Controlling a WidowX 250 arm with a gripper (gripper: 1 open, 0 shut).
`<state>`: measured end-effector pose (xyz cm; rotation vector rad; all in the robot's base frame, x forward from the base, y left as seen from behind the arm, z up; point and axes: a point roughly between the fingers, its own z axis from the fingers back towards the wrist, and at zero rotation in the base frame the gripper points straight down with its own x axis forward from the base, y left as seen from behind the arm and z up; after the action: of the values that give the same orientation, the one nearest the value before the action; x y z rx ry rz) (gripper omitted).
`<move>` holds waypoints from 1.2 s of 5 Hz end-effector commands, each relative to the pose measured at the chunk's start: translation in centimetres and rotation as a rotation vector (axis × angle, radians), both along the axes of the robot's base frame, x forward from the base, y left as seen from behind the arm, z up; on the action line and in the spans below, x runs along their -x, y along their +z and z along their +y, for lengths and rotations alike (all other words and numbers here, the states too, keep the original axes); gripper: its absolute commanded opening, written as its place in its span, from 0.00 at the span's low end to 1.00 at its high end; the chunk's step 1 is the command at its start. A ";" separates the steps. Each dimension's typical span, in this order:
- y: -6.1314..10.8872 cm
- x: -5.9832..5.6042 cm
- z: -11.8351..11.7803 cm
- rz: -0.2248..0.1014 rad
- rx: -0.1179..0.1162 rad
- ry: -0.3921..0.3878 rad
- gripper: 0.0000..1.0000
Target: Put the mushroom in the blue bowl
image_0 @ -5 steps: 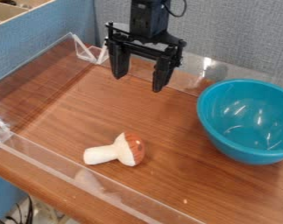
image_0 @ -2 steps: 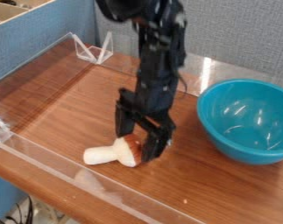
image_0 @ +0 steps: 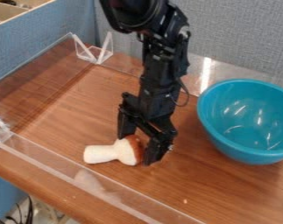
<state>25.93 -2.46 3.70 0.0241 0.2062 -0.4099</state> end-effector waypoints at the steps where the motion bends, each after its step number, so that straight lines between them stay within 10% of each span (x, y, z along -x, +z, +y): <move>1: 0.3 -1.3 -0.6 -0.022 0.006 -0.033 0.00; 4: -1.4 -3.7 -0.2 -0.034 0.010 0.038 0.00; 6: -0.8 -2.3 0.0 -0.035 0.008 0.036 0.00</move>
<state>28.42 -2.75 2.19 0.0220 0.1856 -0.3917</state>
